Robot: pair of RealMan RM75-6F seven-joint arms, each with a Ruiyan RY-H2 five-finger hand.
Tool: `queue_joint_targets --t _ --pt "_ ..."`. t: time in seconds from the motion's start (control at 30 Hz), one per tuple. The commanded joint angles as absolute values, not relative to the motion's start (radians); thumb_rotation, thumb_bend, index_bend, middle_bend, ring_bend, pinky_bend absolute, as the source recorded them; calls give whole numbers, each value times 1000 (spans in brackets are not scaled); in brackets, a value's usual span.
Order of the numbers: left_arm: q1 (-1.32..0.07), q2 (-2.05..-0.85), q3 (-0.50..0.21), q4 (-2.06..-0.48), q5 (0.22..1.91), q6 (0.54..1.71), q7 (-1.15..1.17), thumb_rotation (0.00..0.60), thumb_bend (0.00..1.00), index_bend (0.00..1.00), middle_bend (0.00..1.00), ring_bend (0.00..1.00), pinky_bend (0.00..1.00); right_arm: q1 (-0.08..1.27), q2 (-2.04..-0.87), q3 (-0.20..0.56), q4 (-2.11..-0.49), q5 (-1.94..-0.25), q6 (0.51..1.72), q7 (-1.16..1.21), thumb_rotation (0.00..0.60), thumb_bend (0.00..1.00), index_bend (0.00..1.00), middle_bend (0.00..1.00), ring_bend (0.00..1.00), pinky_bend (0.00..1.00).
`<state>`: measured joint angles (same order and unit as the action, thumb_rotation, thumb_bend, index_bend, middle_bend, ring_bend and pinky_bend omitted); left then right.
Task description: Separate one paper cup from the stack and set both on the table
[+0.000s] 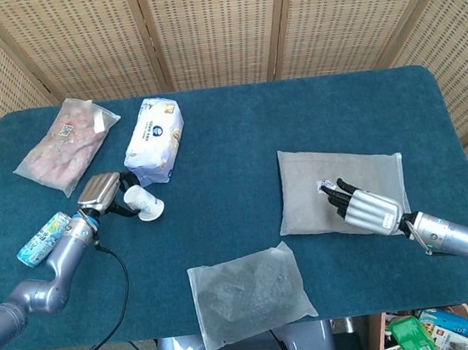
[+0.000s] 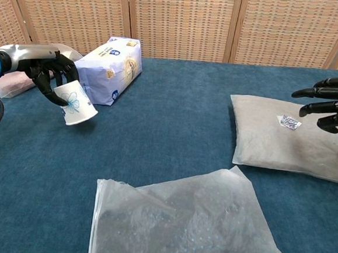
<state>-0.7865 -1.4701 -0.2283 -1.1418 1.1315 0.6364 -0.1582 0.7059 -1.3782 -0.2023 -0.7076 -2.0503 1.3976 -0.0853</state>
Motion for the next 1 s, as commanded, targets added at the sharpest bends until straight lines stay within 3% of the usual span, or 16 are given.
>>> queue_joint_targets --t 0.03,0.1,0.2,0.73,1.0 --pt "-790 -1475 -224 -1141 1134 617 -184 600 286 183 79 64 226 698 -1381 -194 -698 -2037 1414 -98 600 125 184 112 26 136" --pt "-798 -1464 -217 -1148 1136 580 -201 600 287 34 2 0 102 691 -1380 -183 -707 -2018 1418 -106 600 66 122 59 1 90" --pt "-805 -1440 -218 -1176 1134 549 -221 600 286 0 0 0 16 684 -1371 -166 -735 -1991 1416 -124 600 35 93 22 0 75" --pt "-658 -1177 -261 -1441 1172 785 -305 600 285 0 0 0 0 560 -1225 -64 -1069 -1846 1593 -158 600 0 84 5 0 48" --pt "-458 -1055 -201 -1576 1214 1059 -263 600 285 0 0 0 0 339 -1216 -5 -1232 -1628 1741 -30 600 0 20 0 0 0"
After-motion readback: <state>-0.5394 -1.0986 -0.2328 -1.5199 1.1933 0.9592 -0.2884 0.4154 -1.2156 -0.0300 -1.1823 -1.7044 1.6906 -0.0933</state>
